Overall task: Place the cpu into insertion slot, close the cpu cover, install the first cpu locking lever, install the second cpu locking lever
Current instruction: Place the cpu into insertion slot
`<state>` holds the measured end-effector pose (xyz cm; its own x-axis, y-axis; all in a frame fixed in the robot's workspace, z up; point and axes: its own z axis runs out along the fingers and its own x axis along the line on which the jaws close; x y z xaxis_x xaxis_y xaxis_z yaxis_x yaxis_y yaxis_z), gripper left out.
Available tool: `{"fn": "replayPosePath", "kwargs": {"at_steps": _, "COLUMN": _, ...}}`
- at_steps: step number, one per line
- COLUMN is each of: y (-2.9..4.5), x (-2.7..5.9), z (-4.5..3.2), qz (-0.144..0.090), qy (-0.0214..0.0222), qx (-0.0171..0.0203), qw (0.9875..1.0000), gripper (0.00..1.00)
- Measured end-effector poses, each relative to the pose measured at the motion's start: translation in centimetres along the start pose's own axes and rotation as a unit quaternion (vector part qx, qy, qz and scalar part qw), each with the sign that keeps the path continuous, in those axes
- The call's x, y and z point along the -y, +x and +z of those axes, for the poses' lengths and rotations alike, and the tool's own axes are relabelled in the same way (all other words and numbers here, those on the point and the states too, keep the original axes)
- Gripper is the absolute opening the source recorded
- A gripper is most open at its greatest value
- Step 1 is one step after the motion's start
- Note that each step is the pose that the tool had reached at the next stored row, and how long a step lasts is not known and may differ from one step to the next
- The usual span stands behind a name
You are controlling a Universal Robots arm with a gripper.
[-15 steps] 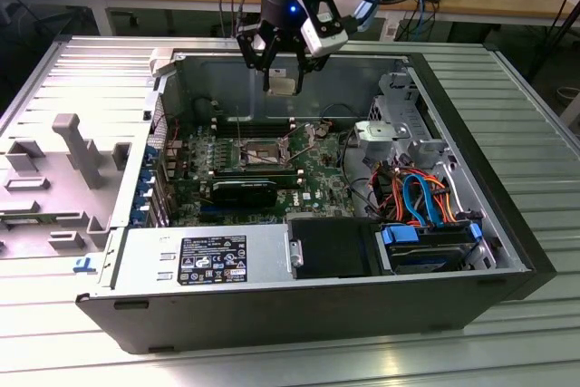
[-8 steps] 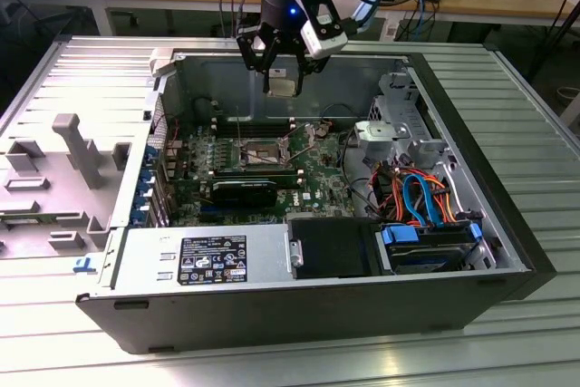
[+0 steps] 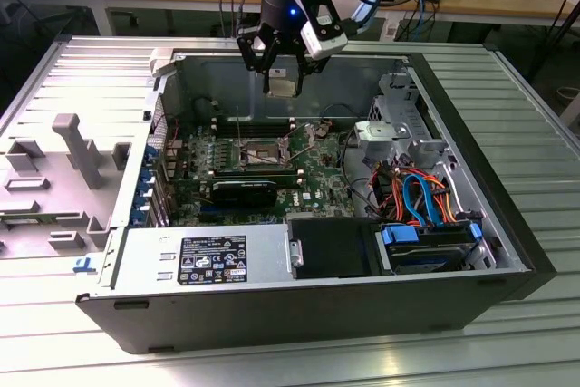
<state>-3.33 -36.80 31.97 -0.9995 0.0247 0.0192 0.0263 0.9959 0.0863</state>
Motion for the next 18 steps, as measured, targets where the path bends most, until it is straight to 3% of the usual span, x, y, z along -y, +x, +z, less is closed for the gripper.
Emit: {"fn": "replayPosePath", "kwargs": {"at_steps": 18, "y": -0.03, "x": 0.75, "z": 0.99, "qz": 0.0, "qy": 0.0, "qx": 0.0, "qw": 1.0, "gripper": 0.54}}
